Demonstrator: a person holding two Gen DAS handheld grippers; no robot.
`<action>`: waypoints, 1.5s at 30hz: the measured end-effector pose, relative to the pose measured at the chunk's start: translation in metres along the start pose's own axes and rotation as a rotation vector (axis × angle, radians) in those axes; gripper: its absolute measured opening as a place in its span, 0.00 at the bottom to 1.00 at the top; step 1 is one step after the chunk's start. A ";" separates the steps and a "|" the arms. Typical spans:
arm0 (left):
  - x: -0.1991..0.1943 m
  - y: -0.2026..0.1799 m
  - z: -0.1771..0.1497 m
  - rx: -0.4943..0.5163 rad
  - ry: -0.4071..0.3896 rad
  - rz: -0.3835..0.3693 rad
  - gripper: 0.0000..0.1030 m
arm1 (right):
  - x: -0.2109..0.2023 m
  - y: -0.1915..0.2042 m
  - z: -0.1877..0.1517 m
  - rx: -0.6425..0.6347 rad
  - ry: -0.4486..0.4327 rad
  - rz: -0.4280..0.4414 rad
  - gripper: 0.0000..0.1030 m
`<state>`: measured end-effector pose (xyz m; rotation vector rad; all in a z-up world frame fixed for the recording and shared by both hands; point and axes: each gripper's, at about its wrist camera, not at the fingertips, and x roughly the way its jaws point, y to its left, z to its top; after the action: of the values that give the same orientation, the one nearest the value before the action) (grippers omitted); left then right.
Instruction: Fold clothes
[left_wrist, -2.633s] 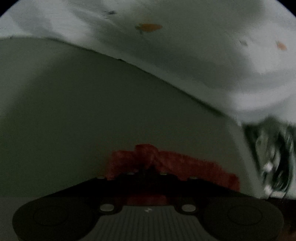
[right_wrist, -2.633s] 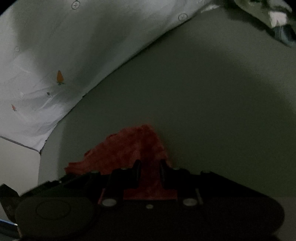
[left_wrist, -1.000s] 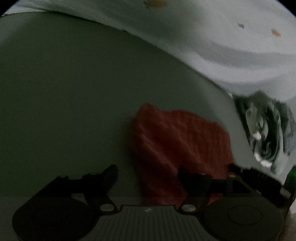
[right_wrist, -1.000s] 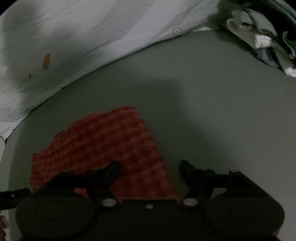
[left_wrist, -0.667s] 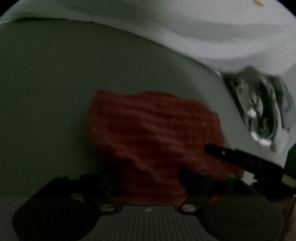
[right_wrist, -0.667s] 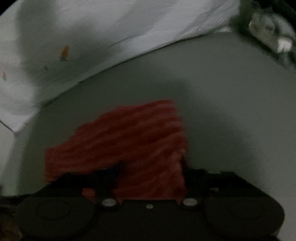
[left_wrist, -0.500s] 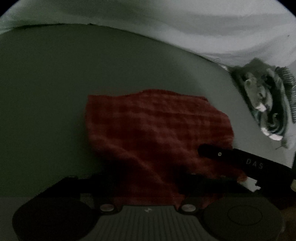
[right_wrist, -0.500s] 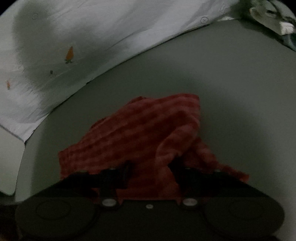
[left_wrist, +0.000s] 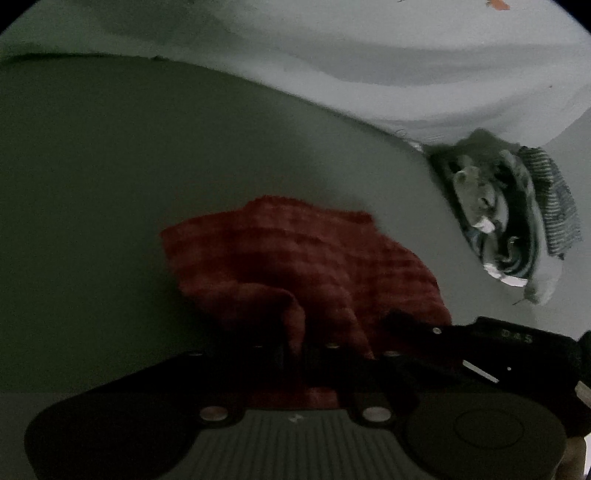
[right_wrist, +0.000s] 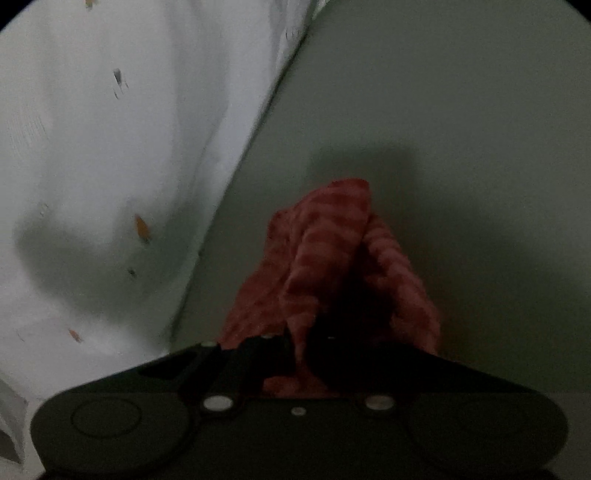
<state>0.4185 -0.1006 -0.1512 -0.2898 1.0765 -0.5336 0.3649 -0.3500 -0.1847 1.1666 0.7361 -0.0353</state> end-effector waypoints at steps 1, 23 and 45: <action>-0.004 -0.003 0.001 0.005 -0.006 -0.012 0.08 | -0.008 0.002 0.000 0.003 -0.012 0.009 0.03; 0.015 -0.252 0.032 0.184 -0.186 -0.117 0.07 | -0.196 -0.048 0.177 0.034 -0.191 0.340 0.03; 0.009 -0.462 0.195 0.398 -0.382 -0.370 0.03 | -0.296 0.008 0.375 -0.078 -0.435 0.567 0.03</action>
<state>0.4702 -0.4985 0.1494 -0.2271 0.5284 -0.9655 0.3303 -0.7623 0.0532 1.2038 0.0106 0.2074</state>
